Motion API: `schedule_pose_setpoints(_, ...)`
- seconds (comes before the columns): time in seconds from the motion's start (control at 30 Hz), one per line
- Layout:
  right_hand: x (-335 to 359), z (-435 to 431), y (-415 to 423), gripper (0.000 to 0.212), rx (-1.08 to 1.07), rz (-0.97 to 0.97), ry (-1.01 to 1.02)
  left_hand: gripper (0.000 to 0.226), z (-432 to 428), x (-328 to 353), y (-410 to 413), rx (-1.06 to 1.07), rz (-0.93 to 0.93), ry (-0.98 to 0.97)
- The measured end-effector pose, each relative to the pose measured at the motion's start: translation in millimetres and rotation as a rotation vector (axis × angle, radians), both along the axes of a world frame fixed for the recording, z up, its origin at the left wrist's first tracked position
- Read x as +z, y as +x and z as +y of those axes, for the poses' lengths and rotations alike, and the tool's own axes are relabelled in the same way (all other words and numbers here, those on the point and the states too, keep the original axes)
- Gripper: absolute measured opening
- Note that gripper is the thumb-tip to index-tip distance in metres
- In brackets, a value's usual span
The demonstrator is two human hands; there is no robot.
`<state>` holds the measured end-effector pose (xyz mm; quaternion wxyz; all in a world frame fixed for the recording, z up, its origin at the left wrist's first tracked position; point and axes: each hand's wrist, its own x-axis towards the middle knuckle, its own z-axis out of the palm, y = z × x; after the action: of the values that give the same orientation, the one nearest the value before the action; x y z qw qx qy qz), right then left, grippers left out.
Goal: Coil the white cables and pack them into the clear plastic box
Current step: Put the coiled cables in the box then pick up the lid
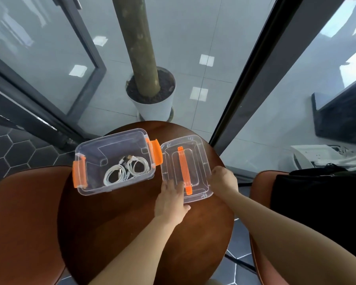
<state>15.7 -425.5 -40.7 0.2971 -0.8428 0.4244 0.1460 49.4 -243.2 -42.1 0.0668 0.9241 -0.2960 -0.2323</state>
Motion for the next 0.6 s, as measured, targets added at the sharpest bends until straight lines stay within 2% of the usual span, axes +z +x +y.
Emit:
schedule_pose_setpoints(0.17, 28.3, 10.8, -0.7, 0.018, -0.07, -0.112, 0.126, 0.081, -0.6, 17.8, -6.8, 0.008, -0.13, -0.03)
schedule_pose_setpoints(0.37, 69.3, 17.5, -0.4, 0.024, -0.209, -0.232, 0.278, 0.058, -0.9, 50.6, -5.0, 0.039, -0.182, -0.168)
schedule_pose_setpoints(0.5, 99.1, 17.8, -1.4, 0.026, -0.208, -0.281, 0.269, 0.05, -1.4, 70.1, -6.0, -0.041, -0.228, -0.177)
schedule_pose_setpoints(0.6, 119.1, 22.3, -1.7, 0.044, -0.156, -0.352, 0.215, 0.048, 2.1, 86.7, -9.8, -0.011, -0.215, -0.211)
